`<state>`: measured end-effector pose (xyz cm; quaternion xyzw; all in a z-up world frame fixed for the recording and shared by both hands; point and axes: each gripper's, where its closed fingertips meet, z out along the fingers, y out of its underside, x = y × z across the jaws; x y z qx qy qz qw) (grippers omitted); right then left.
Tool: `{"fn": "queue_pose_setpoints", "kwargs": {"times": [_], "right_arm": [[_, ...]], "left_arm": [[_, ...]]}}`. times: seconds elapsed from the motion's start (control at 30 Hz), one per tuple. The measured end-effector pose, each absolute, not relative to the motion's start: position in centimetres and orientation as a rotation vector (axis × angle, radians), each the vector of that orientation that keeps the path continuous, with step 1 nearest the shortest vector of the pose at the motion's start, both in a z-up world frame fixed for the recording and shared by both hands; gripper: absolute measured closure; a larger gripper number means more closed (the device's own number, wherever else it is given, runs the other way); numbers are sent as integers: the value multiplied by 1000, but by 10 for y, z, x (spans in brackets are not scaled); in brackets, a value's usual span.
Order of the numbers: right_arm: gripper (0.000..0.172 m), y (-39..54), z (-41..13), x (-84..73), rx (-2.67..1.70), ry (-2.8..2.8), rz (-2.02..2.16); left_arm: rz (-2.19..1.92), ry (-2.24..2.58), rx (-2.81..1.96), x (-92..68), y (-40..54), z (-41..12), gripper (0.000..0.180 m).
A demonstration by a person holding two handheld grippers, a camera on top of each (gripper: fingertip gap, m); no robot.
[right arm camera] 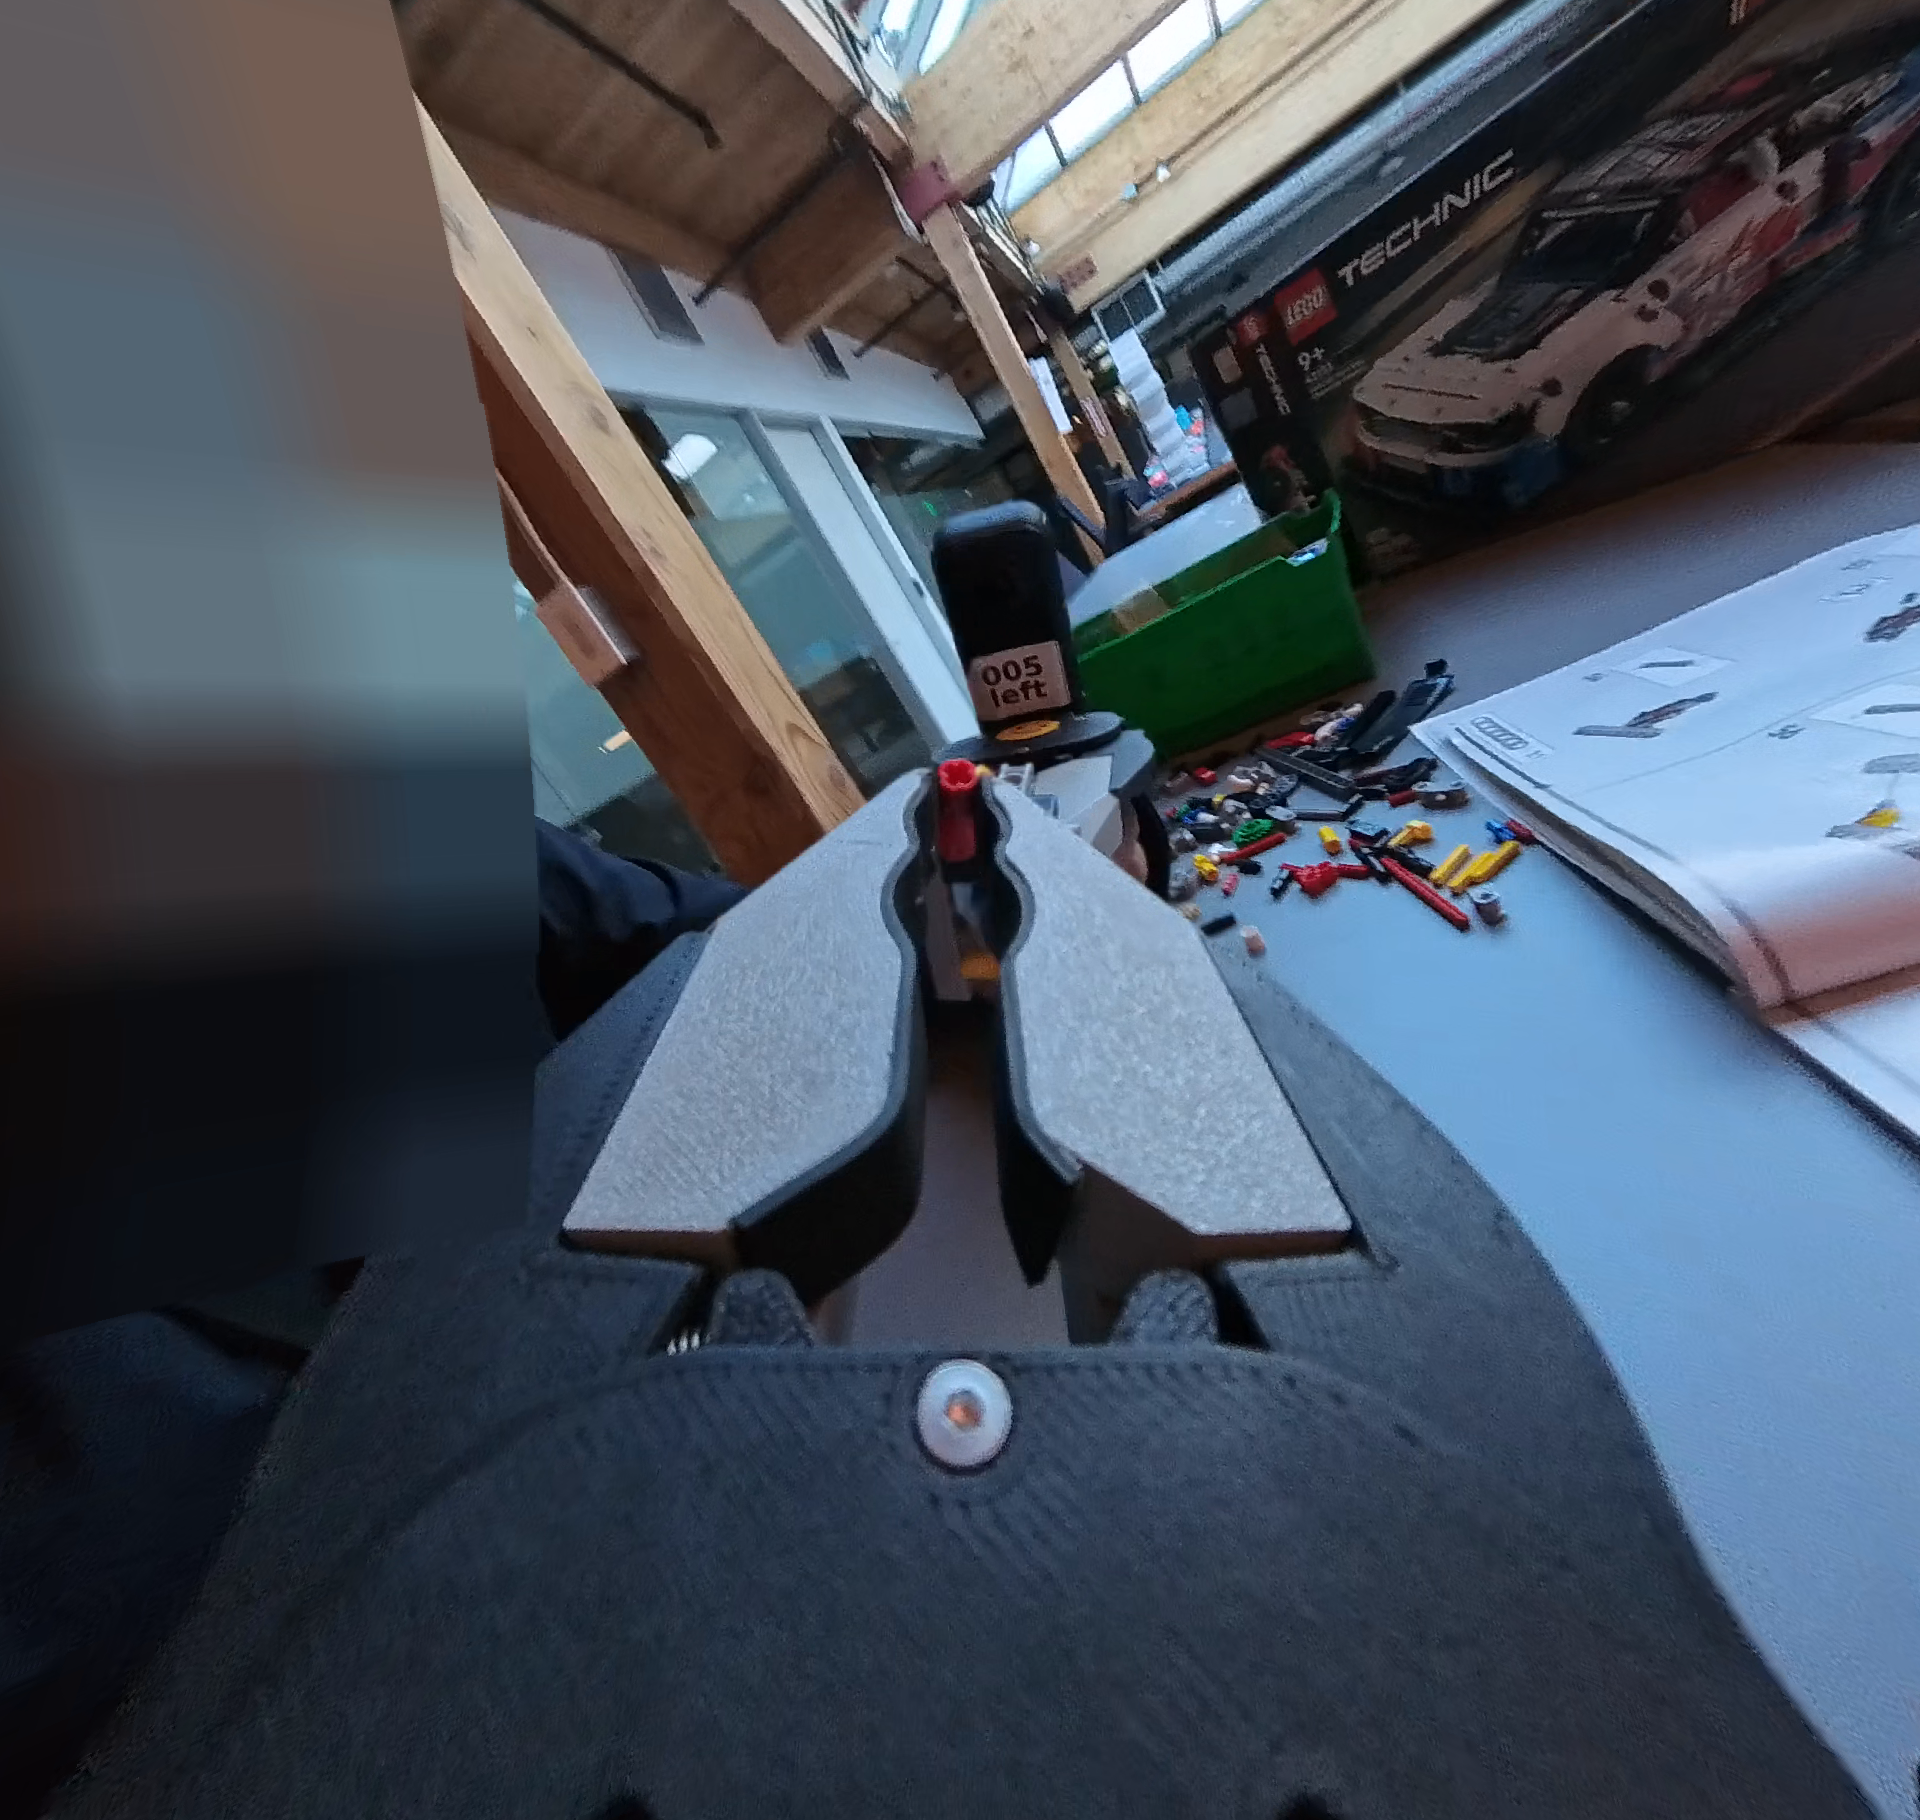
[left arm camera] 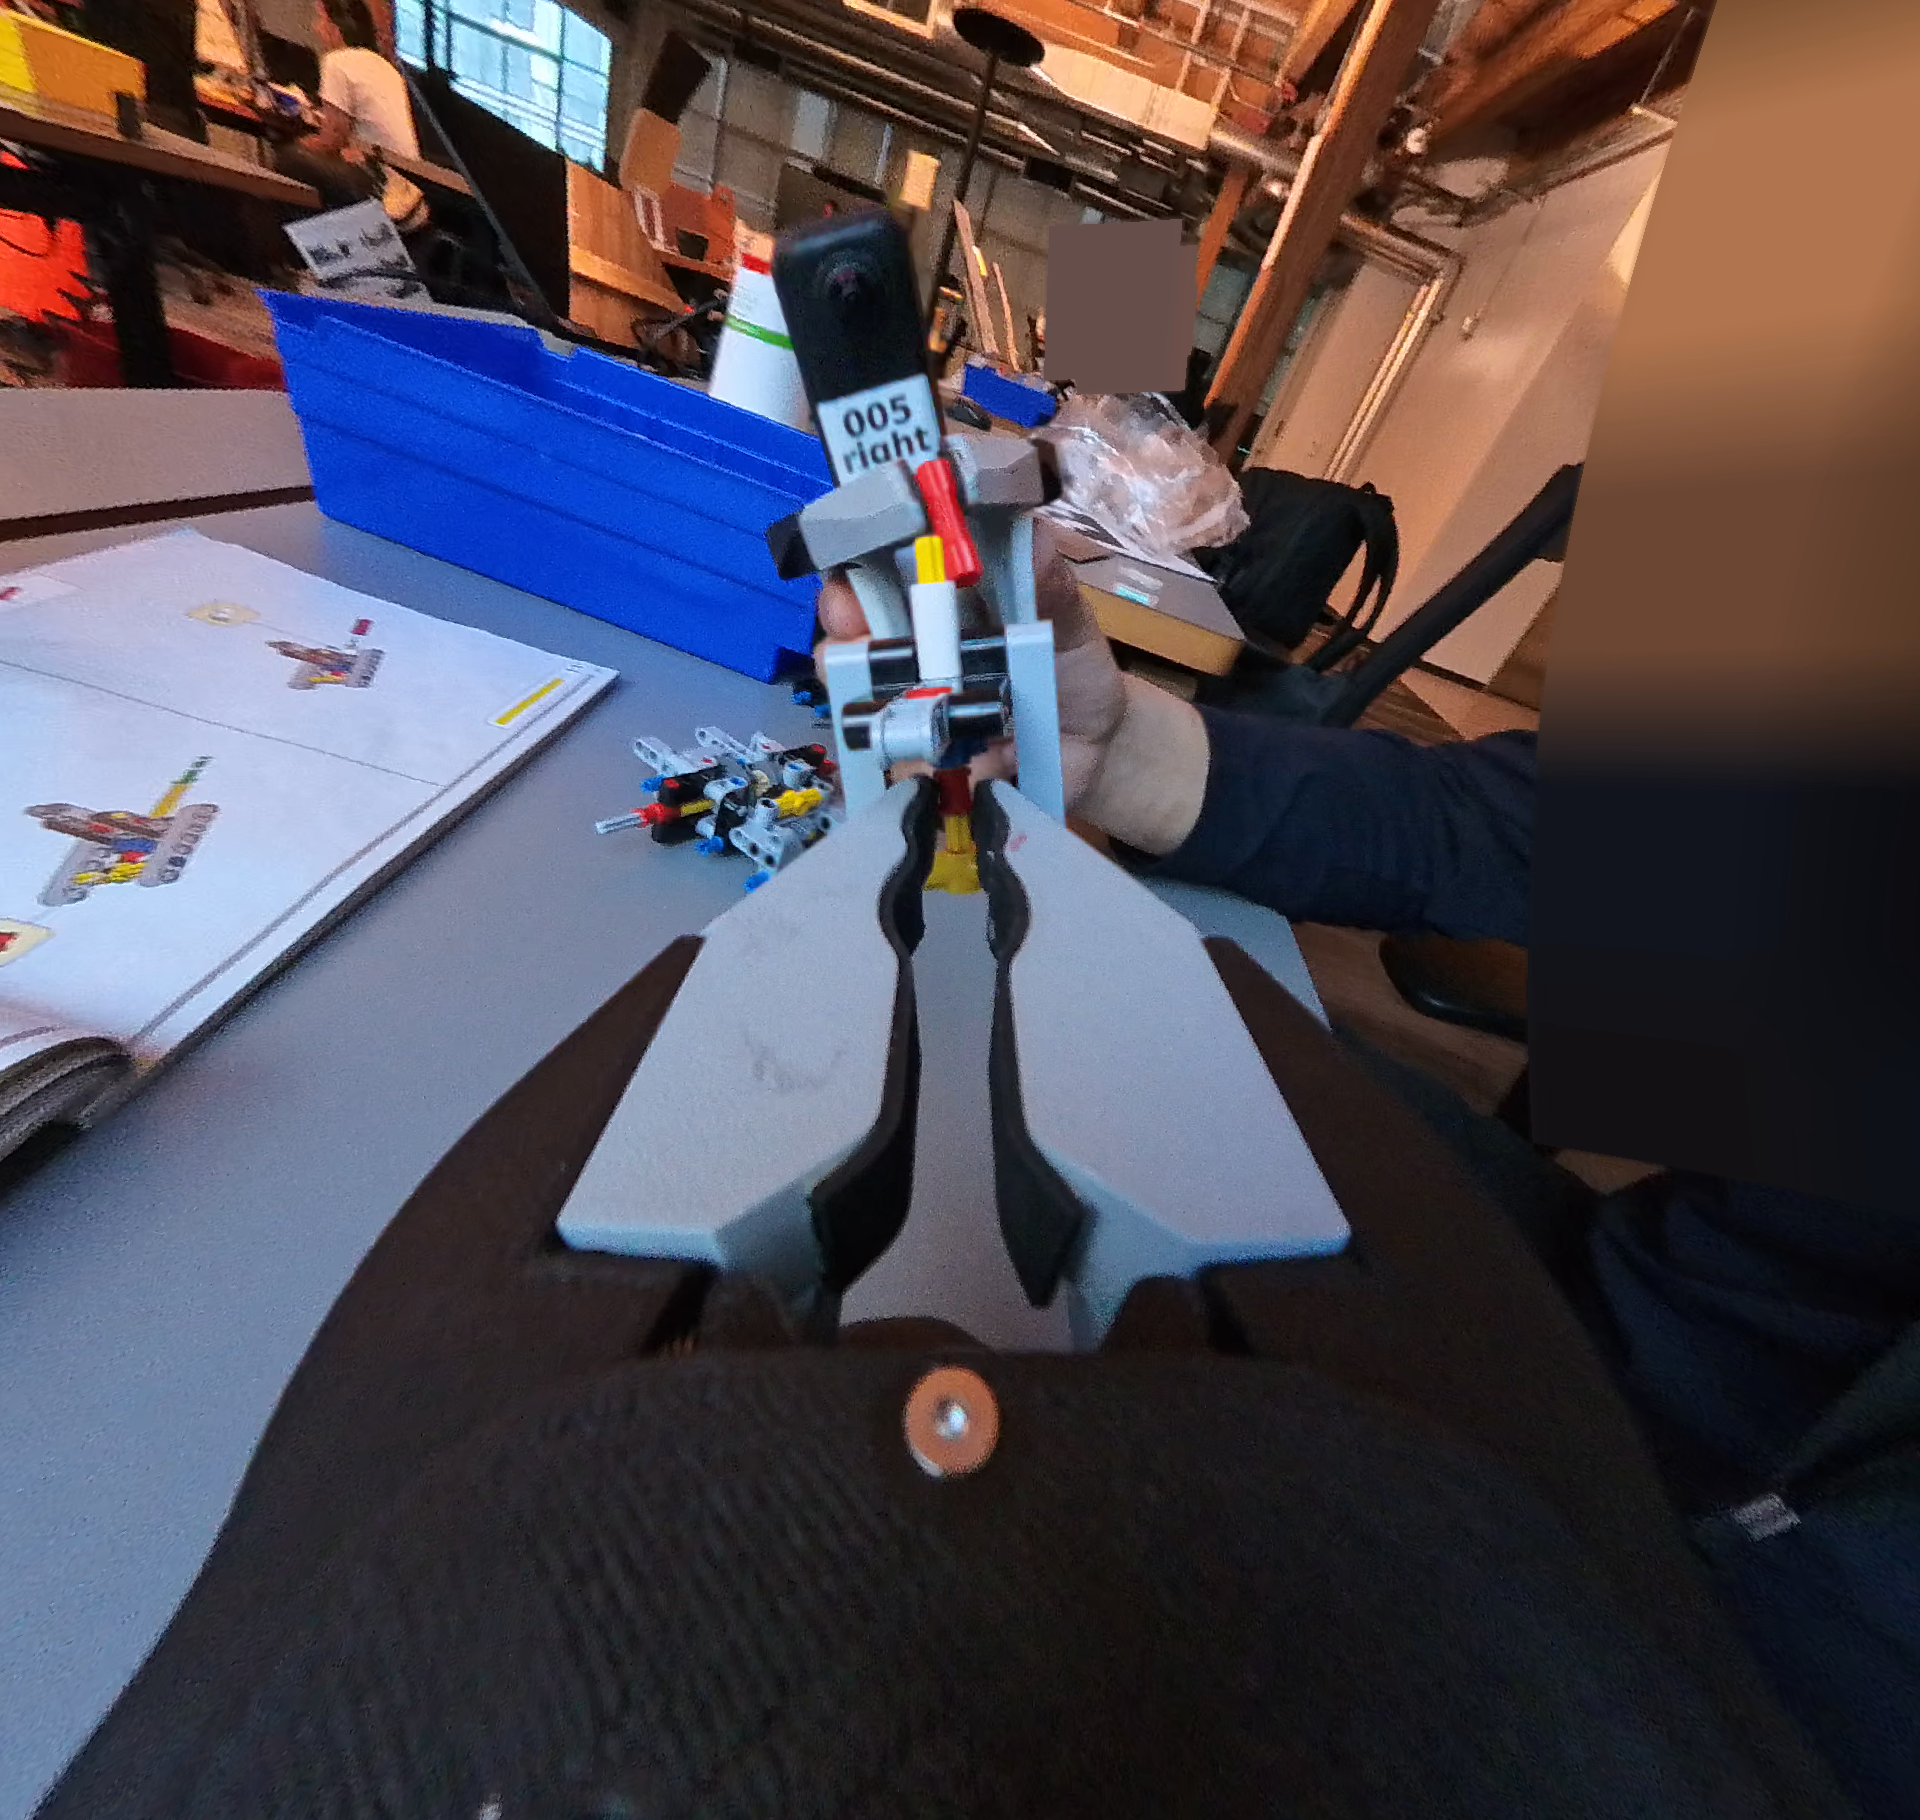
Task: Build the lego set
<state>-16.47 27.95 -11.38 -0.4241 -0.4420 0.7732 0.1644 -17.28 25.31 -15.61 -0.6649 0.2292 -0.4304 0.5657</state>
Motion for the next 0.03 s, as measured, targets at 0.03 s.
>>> {"fn": "queue_pose_setpoints", "kwargs": {"times": [0.03], "right_arm": [[169,282,-112,-164,-1204,-1224,2244]], "left_arm": [[-1001,532,-1568,-175,254,-156,176]]}}
